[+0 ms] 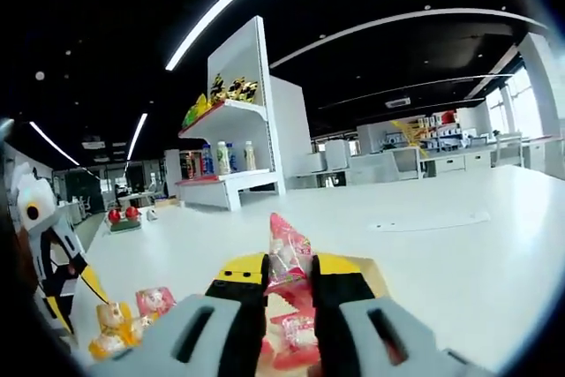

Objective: Pick up the marshmallows scattered on the table and place them into the bowl on the table

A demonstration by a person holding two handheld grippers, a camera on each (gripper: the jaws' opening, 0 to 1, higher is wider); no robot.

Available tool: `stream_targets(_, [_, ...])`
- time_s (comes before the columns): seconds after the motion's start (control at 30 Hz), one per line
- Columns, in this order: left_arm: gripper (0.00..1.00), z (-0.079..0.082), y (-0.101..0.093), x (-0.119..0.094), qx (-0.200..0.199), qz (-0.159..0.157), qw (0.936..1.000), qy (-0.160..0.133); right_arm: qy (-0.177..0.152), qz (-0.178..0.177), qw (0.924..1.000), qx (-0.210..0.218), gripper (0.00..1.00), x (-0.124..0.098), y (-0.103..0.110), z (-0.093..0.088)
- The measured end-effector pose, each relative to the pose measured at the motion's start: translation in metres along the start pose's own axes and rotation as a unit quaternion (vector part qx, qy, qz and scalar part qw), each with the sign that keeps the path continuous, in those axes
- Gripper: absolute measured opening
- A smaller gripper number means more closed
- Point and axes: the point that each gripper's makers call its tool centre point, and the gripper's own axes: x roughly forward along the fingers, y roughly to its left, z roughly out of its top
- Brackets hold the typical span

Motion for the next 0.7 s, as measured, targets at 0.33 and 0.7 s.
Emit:
stream_targets(0.33, [0.56, 0.002, 0.003, 0.000, 0.005, 0.002, 1.0000, 0.003, 0.019, -0.015, 0.9997, 0.005, 0.20, 0.002, -0.008, -0.006])
stream_targets(0.7, [0.56, 0.007, 0.007, -0.002, 0.007, 0.007, 1.0000, -0.001, 0.031, -0.029, 0.9990, 0.016, 0.20, 0.008, -0.016, -0.008])
